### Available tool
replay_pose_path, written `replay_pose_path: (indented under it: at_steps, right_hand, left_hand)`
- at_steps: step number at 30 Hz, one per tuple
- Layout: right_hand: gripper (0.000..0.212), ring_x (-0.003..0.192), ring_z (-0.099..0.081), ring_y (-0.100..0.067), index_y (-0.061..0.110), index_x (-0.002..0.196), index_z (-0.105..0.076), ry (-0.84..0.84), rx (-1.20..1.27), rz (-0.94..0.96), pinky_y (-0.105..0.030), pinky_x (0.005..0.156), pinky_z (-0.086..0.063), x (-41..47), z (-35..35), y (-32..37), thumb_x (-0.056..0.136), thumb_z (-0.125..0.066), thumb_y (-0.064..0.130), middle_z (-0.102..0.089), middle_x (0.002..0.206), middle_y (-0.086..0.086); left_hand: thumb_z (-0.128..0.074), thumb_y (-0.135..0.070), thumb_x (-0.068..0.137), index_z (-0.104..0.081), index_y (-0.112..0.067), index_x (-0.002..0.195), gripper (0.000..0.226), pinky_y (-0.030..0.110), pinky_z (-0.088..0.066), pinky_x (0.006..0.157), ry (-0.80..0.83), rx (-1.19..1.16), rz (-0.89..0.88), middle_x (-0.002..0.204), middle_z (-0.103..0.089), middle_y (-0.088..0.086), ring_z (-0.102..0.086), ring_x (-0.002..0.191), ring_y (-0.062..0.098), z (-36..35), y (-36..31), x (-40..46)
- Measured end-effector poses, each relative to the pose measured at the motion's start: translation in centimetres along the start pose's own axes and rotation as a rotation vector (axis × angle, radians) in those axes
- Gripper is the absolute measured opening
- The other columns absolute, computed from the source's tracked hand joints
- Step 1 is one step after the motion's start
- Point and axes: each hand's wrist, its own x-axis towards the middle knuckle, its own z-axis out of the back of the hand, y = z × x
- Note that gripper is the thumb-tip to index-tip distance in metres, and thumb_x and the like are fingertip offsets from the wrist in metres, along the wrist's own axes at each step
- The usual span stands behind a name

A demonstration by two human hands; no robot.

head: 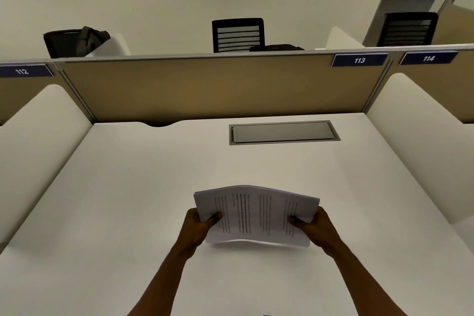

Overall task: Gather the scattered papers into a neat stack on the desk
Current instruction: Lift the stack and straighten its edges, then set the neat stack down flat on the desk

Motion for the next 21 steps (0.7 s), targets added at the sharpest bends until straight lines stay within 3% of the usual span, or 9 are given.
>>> replay_pose_path:
  at_steps: [3, 5, 7, 8, 11, 14, 18, 21]
  right_hand:
    - [0.021, 0.083, -0.074, -0.026, 0.005, 0.095, -0.074, 0.041, -0.102, 0.052, -0.051, 0.076, -0.061, 0.6, 1.6, 2.4, 0.08, -0.082, 0.018, -0.077, 0.091, -0.012]
    - [0.017, 0.081, -0.075, -0.025, 0.006, 0.092, -0.075, 0.083, -0.156, 0.096, -0.047, 0.073, -0.061, 0.8, 2.6, 4.5, 0.08, -0.082, 0.017, -0.077, 0.089, -0.011]
    - [0.017, 0.083, -0.074, -0.026, 0.007, 0.094, -0.074, 0.145, -0.215, 0.123, -0.044, 0.073, -0.061, 1.3, 3.3, 6.6, 0.081, -0.081, 0.016, -0.076, 0.091, -0.012]
    - [0.018, 0.084, -0.074, -0.027, 0.006, 0.096, -0.074, 0.178, -0.26, 0.134, -0.043, 0.074, -0.061, 1.6, 3.5, 7.6, 0.082, -0.08, 0.016, -0.075, 0.093, -0.012]
    - [0.02, 0.086, -0.072, -0.026, 0.005, 0.096, -0.073, 0.279, -0.398, 0.175, -0.042, 0.076, -0.059, 2.6, 3.6, 10.8, 0.082, -0.079, 0.018, -0.073, 0.096, -0.012]
    - [0.021, 0.088, -0.065, -0.018, 0.014, 0.094, -0.07, 0.337, -0.536, 0.215, -0.027, 0.072, -0.052, 3.2, 3.0, 13.8, 0.079, -0.081, 0.025, -0.065, 0.099, -0.002]
    - [0.034, 0.095, -0.062, -0.017, 0.017, 0.106, -0.067, 0.459, -0.717, 0.261, -0.028, 0.077, -0.053, 3.8, 1.7, 17.2, 0.078, -0.08, 0.032, -0.059, 0.105, 0.0]
    - [0.043, 0.094, -0.061, -0.014, 0.019, 0.114, -0.063, 0.514, -0.808, 0.251, -0.024, 0.076, -0.052, 4.0, 0.9, 18.9, 0.078, -0.079, 0.036, -0.056, 0.104, 0.006]
  left_hand:
    - [-0.086, -0.034, 0.074, -0.07, -0.029, 0.119, 0.048, 0.028, -0.061, 0.077, -0.078, 0.107, -0.132, 0.115, -0.075, -0.001, -0.07, 0.108, 0.024, 0.7, -1.9, 0.1]
    - [-0.085, -0.029, 0.077, -0.053, -0.027, 0.141, 0.072, 0.033, -0.055, 0.093, -0.277, 0.391, -0.314, 0.136, -0.061, -0.004, -0.059, 0.122, 0.016, 1.1, -3.6, 0.3]
    - [-0.077, -0.035, 0.084, -0.041, -0.022, 0.15, 0.077, 0.033, -0.042, 0.109, -0.447, 0.677, -0.566, 0.15, -0.048, 0.0, -0.044, 0.138, 0.017, 1.1, -5.9, 0.3]
    - [-0.072, -0.039, 0.087, -0.039, -0.022, 0.151, 0.074, 0.031, -0.037, 0.113, -0.443, 0.773, -0.693, 0.154, -0.043, 0.001, -0.038, 0.143, 0.017, 0.7, -7.3, 0.2]
    - [-0.059, -0.045, 0.094, -0.04, -0.02, 0.151, 0.066, 0.032, -0.032, 0.118, -0.224, 0.972, -0.949, 0.16, -0.036, 0.004, -0.032, 0.149, 0.021, -1.7, -10.6, -0.3]
    - [-0.053, -0.043, 0.096, -0.041, -0.014, 0.15, 0.062, 0.043, -0.04, 0.113, -0.122, 1.054, -1.051, 0.158, -0.038, 0.013, -0.037, 0.146, 0.031, -4.0, -12.8, -0.9]
    - [-0.067, -0.027, 0.091, -0.041, -0.016, 0.15, 0.065, 0.041, -0.052, 0.099, -0.094, 1.146, -1.163, 0.152, -0.047, 0.017, -0.059, 0.127, 0.034, -5.4, -14.2, -1.0]
    - [-0.064, -0.019, 0.094, -0.032, -0.025, 0.154, 0.069, 0.035, -0.062, 0.081, -0.043, 1.067, -1.039, 0.147, -0.051, 0.009, -0.068, 0.102, 0.026, -5.3, -14.7, -0.9]
